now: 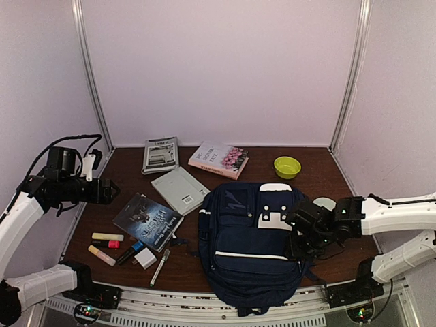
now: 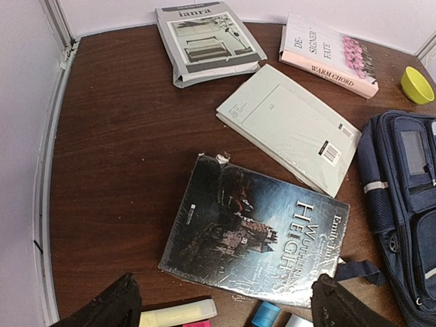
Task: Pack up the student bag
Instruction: Move the student bag to the center of the board.
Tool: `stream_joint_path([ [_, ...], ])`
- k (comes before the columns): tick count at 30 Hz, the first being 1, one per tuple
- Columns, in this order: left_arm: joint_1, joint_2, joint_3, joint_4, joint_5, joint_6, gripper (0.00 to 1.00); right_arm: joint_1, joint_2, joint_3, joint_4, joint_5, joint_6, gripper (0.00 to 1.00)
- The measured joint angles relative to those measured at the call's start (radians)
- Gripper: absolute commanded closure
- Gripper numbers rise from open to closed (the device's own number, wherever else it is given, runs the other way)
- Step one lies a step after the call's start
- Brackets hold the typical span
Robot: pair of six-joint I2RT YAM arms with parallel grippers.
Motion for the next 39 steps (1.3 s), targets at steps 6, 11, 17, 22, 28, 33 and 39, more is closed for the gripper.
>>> stream_joint_path([
  [6,0.000,0.001,0.000,0.000,0.008,0.000,0.12,0.000,0.042,0.000,0.018,0.005,-0.009,0.94],
  [11,-0.006,0.006,0.000,0.000,0.020,0.001,0.12,0.000,0.050,0.008,0.034,0.033,-0.020,1.00],
  [17,-0.066,0.019,0.000,0.014,0.063,0.006,0.15,-0.032,0.057,0.101,0.006,0.082,-0.069,1.00],
  [22,-0.215,0.030,0.000,0.021,0.057,0.008,0.15,-0.115,0.044,0.137,0.048,0.112,-0.118,1.00],
  [28,-0.367,0.002,-0.010,0.049,0.025,0.003,0.16,-0.164,0.037,0.136,0.113,0.071,-0.175,0.99],
  [33,-0.489,-0.048,-0.050,0.106,-0.013,-0.045,0.16,-0.165,0.087,0.138,0.150,-0.035,-0.222,0.87],
  [39,-0.676,-0.043,-0.090,0.231,-0.108,-0.103,0.16,-0.172,0.112,0.188,0.085,-0.045,-0.301,0.70],
])
